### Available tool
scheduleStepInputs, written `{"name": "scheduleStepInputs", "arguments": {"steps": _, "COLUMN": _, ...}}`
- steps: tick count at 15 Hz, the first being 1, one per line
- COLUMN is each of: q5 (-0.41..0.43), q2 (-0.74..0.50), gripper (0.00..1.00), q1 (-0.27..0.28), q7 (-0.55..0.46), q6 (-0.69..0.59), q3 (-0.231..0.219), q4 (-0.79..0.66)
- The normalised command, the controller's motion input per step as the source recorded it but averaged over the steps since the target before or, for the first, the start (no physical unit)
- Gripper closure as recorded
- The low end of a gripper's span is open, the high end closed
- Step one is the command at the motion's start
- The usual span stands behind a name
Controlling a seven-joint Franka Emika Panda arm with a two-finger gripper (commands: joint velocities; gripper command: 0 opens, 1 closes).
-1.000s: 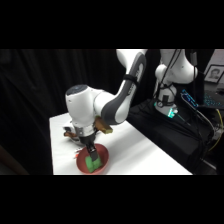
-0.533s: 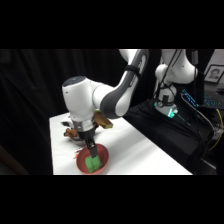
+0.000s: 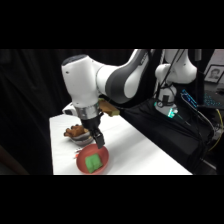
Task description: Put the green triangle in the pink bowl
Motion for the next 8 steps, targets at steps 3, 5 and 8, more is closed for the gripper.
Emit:
{"name": "scheduleStepInputs", "arguments": {"steps": 3, "q5": 0.086, "q2": -0.5, "gripper": 0.0, "q1": 0.018, "q7": 0.03, "q6": -0.1, "q3": 0.026, "q4": -0.39}}
{"name": "scheduleStepInputs", "arguments": {"steps": 5, "q5": 0.076, "q2": -0.5, "gripper": 0.0, "q1": 0.015, "q7": 0.03, "q6": -0.07, "q3": 0.026, "q4": -0.38}}
{"name": "scheduleStepInputs", "arguments": {"steps": 8, "q5": 0.057, "q2": -0.42, "gripper": 0.0, "q1": 0.018, "q7": 0.07, "q6": -0.08, "q3": 0.022, "q4": -0.3}}
